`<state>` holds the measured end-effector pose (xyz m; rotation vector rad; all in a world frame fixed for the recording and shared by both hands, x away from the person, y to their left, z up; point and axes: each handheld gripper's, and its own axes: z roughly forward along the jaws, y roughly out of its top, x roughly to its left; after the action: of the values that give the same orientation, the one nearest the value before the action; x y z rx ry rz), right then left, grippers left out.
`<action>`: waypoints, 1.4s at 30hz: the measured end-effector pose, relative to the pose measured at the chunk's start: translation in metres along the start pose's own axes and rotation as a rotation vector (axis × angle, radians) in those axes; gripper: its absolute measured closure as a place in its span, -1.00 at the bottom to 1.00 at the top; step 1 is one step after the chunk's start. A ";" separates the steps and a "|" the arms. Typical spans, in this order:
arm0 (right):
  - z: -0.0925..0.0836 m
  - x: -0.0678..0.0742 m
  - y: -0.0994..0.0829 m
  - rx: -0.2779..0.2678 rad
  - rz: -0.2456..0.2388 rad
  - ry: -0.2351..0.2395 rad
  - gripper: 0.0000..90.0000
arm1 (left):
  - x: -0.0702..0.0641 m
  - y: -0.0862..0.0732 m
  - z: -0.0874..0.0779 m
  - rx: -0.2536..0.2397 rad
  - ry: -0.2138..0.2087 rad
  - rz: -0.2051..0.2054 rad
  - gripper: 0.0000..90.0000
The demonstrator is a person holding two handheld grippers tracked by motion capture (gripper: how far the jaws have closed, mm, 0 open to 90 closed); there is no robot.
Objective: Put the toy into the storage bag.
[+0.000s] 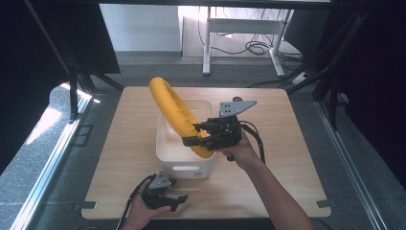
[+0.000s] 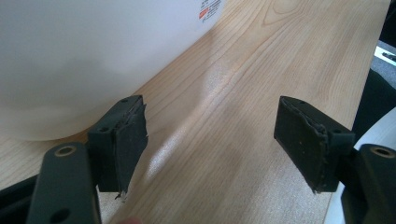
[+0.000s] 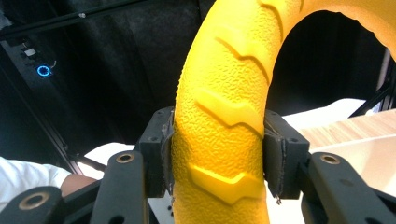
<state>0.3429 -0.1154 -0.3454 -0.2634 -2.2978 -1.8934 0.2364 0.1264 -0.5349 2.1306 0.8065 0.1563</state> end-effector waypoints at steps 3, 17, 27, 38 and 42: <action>0.002 -0.003 -0.004 0.013 0.008 -0.004 0.14 | 0.000 0.000 0.000 0.000 0.000 0.000 -0.43; 0.008 -0.028 -0.032 0.064 0.061 -0.021 0.11 | 0.000 0.000 0.000 -0.004 -0.004 -0.001 -0.43; -0.002 -0.032 -0.045 0.032 0.067 -0.054 0.02 | -0.002 0.001 0.001 -0.002 -0.009 0.002 -0.43; -0.015 -0.019 -0.046 -0.014 0.032 -0.173 -0.30 | -0.001 0.000 0.000 -0.002 -0.007 0.002 -0.43; -0.031 -0.011 -0.050 -0.055 0.017 -0.243 -0.36 | -0.001 0.001 0.000 -0.003 -0.008 0.001 -0.43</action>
<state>0.3417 -0.1553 -0.3901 -0.5471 -2.3831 -2.0178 0.2358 0.1250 -0.5345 2.1281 0.8001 0.1495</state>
